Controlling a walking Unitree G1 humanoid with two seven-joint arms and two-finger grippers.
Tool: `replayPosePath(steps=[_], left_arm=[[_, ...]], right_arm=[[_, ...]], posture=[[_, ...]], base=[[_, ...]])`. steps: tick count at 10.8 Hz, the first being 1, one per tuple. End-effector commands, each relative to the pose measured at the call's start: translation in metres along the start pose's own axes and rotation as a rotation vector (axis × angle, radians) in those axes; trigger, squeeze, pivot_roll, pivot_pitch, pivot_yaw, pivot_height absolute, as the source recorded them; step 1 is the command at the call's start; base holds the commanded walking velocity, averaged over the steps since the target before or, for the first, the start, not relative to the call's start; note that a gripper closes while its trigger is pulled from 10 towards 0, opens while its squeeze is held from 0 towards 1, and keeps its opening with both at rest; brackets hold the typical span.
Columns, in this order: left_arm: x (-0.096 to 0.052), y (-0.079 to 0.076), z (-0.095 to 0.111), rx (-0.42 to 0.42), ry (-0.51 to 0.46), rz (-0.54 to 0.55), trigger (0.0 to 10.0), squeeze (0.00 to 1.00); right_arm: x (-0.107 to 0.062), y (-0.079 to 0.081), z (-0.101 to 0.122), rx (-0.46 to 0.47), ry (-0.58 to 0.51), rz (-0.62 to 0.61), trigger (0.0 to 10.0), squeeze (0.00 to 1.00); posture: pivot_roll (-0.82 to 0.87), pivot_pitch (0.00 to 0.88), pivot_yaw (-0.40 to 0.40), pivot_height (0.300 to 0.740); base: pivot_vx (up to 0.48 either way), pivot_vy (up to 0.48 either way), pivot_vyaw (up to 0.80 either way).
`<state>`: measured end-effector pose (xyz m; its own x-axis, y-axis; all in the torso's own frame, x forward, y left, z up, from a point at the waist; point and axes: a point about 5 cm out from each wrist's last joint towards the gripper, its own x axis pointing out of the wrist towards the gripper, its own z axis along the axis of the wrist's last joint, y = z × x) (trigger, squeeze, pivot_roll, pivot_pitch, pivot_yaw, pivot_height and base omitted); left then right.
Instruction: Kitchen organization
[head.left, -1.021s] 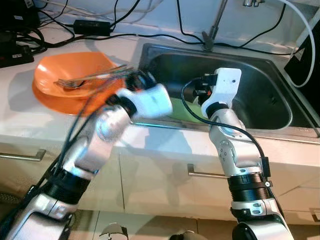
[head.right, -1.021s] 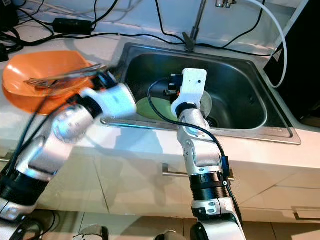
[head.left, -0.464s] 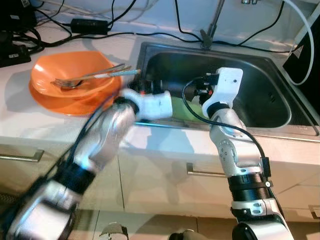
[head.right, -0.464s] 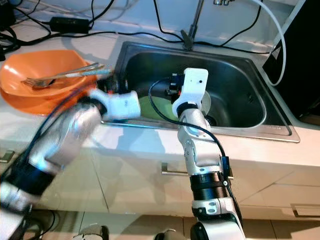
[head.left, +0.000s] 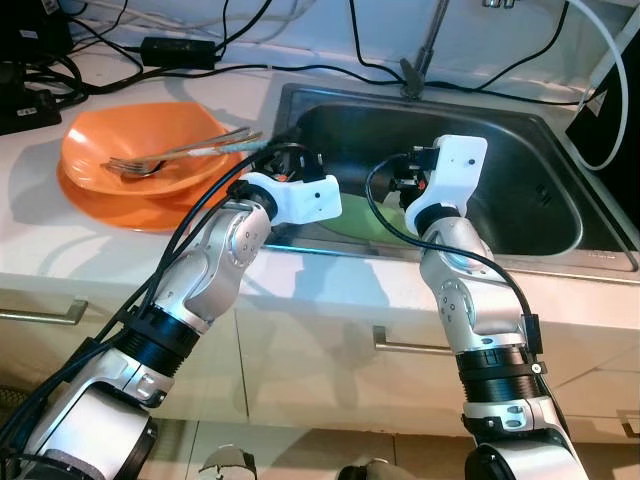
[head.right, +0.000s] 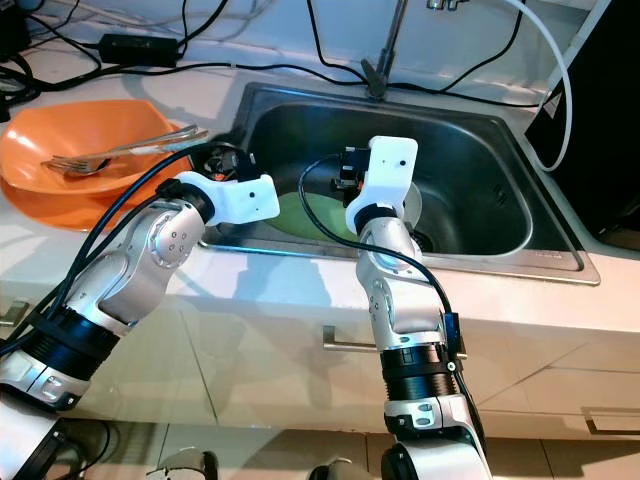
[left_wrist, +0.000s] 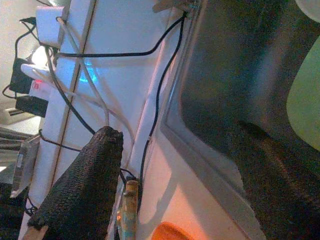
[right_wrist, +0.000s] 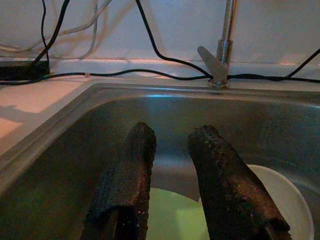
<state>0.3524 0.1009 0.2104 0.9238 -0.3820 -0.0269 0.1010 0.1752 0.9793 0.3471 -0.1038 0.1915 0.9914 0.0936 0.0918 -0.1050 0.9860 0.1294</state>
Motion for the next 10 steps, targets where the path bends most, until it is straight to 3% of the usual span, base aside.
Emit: replayPosePath(steps=[1,2,5,6,7,10], left_arm=[[0.002,0.009,0.003,0.022,-0.001,0.031,10.0,0.11],[0.003,0.010,-0.001,0.031,0.019,0.039,10.0,0.00],[0.008,0.013,-0.010,0.042,0.078,0.051,10.0,0.00],[0.011,0.012,-0.014,0.042,0.091,0.050,5.6,0.00],[0.012,0.013,-0.014,0.044,0.093,0.051,0.0,0.00],[0.014,0.013,-0.013,0.052,0.090,0.053,0.0,0.00]], right_arm=[[0.002,-0.004,0.003,-0.003,-0.009,-0.012,10.0,0.00],[0.002,-0.003,0.003,-0.002,-0.008,-0.009,10.0,0.00],[0.001,-0.003,0.002,-0.002,-0.008,-0.011,10.0,0.00],[0.002,-0.003,0.002,-0.003,-0.008,-0.012,10.0,0.00],[0.001,-0.003,0.003,-0.003,-0.009,-0.013,10.0,0.00],[0.001,-0.004,0.003,-0.003,-0.009,-0.014,10.0,0.00]], posture=[[0.01,0.072,-0.127,0.719],[0.01,0.072,-0.127,0.719],[0.01,0.075,-0.127,0.719],[0.01,0.072,-0.126,0.719],[0.01,0.072,-0.126,0.719],[0.01,0.074,-0.125,0.719]], base=[[0.000,0.000,0.00],[0.000,0.000,0.00],[0.000,0.000,0.00],[0.000,0.000,0.00],[0.000,0.000,0.00],[0.000,0.000,0.00]])
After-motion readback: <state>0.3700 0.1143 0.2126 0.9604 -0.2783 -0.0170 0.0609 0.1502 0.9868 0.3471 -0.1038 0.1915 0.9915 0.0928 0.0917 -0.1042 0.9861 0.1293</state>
